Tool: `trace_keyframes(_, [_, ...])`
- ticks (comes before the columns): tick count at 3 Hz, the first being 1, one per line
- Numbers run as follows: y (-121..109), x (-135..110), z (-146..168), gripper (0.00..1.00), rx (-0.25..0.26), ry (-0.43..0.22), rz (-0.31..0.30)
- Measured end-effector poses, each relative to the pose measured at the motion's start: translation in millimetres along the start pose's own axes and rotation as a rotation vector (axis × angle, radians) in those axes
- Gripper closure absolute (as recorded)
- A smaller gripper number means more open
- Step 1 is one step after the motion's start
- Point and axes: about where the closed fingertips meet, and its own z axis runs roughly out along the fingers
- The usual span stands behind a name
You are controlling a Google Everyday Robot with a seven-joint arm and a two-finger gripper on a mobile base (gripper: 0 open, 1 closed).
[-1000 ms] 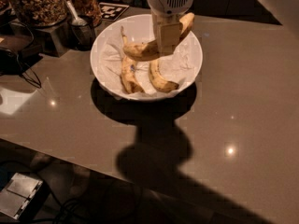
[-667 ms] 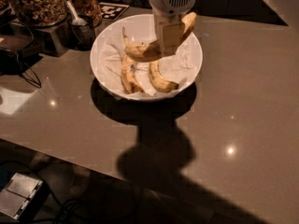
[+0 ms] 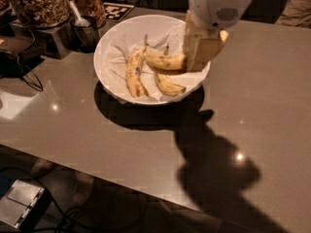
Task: Pick banana from white bowl
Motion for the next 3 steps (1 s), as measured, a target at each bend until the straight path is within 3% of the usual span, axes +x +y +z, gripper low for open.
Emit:
trace_keyframes(1, [24.2, 22.3, -3.0, 1.0, -0.008, -0.061, 0.067])
trace_keyframes(2, [43.1, 41.9, -9.0, 1.0, -0.013, -0.074, 0.115])
trace_keyframes(3, [44.2, 43.1, -9.6, 1.0, -0.012, -0.075, 0.119])
